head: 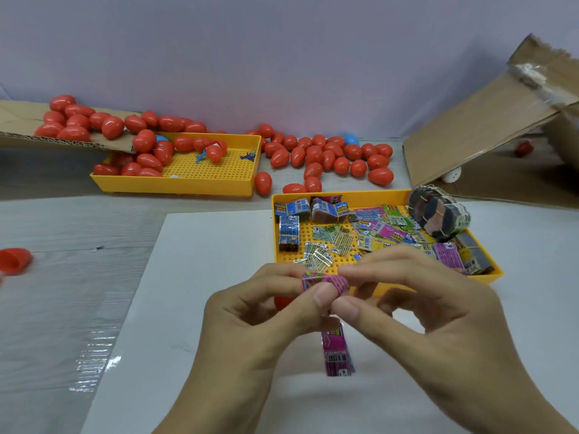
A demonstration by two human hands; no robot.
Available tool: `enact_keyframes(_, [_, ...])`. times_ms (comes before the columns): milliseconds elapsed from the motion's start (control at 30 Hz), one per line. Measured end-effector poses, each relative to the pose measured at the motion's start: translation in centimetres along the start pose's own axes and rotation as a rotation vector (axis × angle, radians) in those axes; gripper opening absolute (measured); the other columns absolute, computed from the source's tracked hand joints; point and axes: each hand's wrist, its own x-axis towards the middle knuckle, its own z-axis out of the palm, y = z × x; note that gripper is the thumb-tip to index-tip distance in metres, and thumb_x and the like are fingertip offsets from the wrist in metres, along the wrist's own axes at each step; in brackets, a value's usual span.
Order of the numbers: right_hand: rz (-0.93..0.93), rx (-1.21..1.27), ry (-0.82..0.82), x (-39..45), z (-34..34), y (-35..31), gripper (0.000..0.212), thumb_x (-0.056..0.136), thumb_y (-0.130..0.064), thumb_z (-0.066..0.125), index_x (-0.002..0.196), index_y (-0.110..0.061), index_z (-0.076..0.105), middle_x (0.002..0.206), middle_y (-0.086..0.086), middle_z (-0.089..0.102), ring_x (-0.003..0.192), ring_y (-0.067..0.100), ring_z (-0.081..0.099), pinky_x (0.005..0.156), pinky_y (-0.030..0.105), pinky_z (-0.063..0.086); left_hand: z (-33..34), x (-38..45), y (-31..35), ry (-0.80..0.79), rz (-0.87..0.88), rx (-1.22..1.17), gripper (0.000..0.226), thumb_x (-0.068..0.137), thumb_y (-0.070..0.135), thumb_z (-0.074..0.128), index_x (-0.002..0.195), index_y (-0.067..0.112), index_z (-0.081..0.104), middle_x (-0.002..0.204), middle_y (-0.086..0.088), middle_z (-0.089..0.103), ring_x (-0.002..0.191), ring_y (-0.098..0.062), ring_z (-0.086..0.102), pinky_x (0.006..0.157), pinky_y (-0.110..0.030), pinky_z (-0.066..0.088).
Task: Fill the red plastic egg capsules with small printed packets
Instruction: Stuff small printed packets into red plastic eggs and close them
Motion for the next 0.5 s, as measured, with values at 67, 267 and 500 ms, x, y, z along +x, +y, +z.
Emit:
enact_keyframes(67, [0.029, 0.029, -0.003, 0.05, -0.11, -0.02, 0.018, 0.074, -0.032, 0.078, 0.092, -0.027, 0.077, 0.089, -0.004, 0.070, 0.079, 0.019, 0.067, 0.052, 0.028, 0.051, 0.05, 0.03, 0.07, 0.014, 0.013, 0.017, 0.041, 0.048, 0.045, 0.094, 0.063, 0.011, 0.078, 0.084, -0.007, 0.068, 0.073, -0.021, 0.070, 0.063, -0.030, 0.059])
enact_keyframes(267, [0.171, 0.239, -0.060, 0.32, -0.31, 0.11, 0.017, 0.069, -0.038, 0.080, 0.076, -0.023, 0.077, 0.084, 0.001, 0.069, 0.061, 0.008, 0.062, 0.051, 0.019, 0.047, -0.04, -0.05, 0.14, -0.003, -0.053, 0.016, 0.047, 0.048, 0.041, 0.095, 0.071, 0.004, 0.079, 0.098, -0.022, 0.067, 0.080, -0.027, 0.070, 0.064, -0.030, 0.059])
enact_keyframes(500, [0.399, 0.492, -0.105, 0.83, -1.00, 0.23, 0.015, 0.058, -0.028, 0.078, 0.064, -0.015, 0.074, 0.081, 0.001, 0.070, 0.057, 0.013, 0.053, 0.048, 0.020, 0.043, -0.22, -0.21, 0.16, -0.007, 0.004, 0.091, 0.013, 0.065, 0.020, 0.082, 0.071, 0.009, 0.080, 0.092, -0.011, 0.071, 0.078, -0.024, 0.069, 0.062, -0.029, 0.059])
